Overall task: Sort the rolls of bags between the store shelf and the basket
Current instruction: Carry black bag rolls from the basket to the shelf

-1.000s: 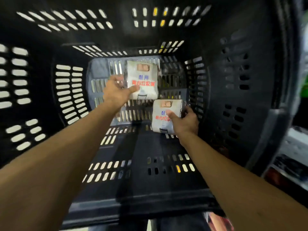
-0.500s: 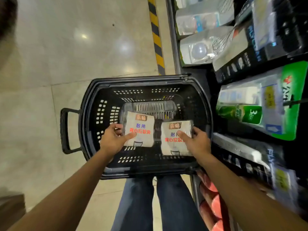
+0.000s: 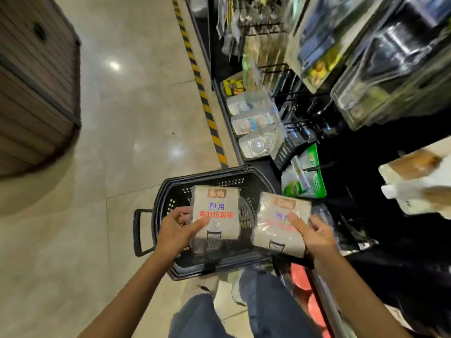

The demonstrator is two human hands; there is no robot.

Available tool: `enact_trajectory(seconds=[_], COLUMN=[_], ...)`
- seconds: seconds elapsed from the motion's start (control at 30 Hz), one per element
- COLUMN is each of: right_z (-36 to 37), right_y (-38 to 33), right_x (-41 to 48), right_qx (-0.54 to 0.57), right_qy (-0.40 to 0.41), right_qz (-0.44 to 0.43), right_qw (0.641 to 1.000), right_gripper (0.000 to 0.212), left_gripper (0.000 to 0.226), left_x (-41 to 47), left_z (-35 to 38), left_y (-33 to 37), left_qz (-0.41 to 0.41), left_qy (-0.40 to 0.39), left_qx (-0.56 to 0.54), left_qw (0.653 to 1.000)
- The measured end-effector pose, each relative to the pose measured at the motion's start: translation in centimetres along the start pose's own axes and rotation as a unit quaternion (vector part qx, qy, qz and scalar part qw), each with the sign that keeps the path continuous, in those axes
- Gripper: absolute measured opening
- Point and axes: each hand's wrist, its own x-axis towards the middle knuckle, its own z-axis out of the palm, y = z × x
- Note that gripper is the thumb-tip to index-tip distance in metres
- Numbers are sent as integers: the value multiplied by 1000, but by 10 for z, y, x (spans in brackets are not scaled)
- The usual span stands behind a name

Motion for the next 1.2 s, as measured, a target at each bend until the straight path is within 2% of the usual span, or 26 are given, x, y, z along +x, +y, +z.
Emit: enact_trajectory(seconds=[0.23, 0.4, 0.53, 0.7, 0.83, 0.93, 1.03, 1.1, 1.2], right_z=[-9, -30, -54, -95, -137, -173, -213, -238, -279], right_y=[21, 46, 63, 84, 115, 143, 166, 178, 193], right_x=[-113, -174, -220, -272, -307, -331, -352, -362, -372], right_qx=[114, 171, 229, 279, 272, 303, 320, 331, 319], right_qy=[68, 161, 202, 268, 343, 389, 431, 445, 458], right_qz=[-44, -62, -67, -87, -69, -62, -69, -75, -69], right_qw=[990, 970, 950, 918, 897, 868, 841, 829, 827], right_gripper=[9, 22, 29, 13, 17, 14, 16, 7, 14], left_gripper=[38, 33, 34, 30, 18, 28, 37, 30, 24], left_x=[-58, -82, -107, -145, -183, -214, -251, -274, -303], left_z=[-13, 2, 27, 75, 121, 159, 199, 223, 263], left_y=[28, 35, 42, 37, 21, 6, -13, -26, -45], left_qz=[74, 111, 141, 169, 184, 171, 146, 145, 137], left_qy=[-150, -229, -308, -383, -443, -485, -507, -509, -514], left_qx=[28, 74, 106, 159, 205, 226, 247, 247, 263], left_qw=[985, 964, 935, 894, 853, 827, 813, 812, 805])
